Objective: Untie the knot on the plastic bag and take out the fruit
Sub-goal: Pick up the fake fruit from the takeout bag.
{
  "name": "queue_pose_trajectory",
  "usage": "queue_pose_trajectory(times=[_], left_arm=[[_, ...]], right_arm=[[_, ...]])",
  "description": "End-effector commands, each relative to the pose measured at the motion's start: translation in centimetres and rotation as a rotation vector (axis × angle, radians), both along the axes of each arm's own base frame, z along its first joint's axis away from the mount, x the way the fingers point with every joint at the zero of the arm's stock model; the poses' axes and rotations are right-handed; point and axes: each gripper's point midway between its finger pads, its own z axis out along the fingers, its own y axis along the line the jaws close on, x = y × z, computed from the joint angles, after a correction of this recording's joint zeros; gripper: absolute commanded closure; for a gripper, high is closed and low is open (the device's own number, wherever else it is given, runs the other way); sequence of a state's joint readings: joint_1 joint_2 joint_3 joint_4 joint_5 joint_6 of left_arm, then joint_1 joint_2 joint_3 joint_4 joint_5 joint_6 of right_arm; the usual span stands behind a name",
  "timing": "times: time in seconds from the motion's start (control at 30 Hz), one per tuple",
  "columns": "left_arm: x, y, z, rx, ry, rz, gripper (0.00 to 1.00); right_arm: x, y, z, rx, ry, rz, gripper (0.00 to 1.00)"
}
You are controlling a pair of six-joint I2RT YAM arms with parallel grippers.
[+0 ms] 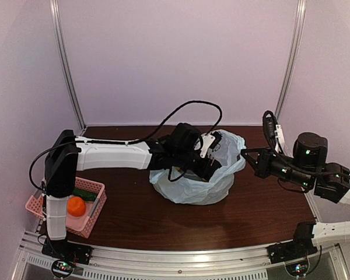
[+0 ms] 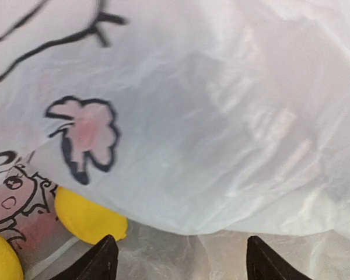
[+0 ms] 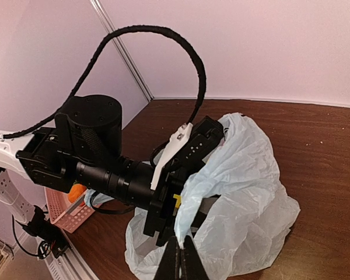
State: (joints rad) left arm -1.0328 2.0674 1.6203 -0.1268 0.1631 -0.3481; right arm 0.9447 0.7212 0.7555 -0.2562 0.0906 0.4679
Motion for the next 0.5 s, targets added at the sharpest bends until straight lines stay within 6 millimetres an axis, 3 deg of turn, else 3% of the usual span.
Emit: queue_pose_trajectory(times=[0.0, 0.27, 0.47], left_arm=[[-2.4, -2.8, 0.2, -0.043, -0.034, -0.098, 0.23], [-1.0, -2.3, -3.1, 0.06, -0.065, -0.015, 0.23], [-0.6, -4.4, -5.1, 0.072, -0.019, -0.04, 0.2]], right_arm=[[0.2, 0.4, 0.6, 0.044, -0.017, 0.0, 1.0], [0.0, 0.0, 2.1, 0.069, -0.052, -0.005, 1.0], [-0.2, -0.1, 2.1, 0.09, -0.059, 0.0, 1.0]])
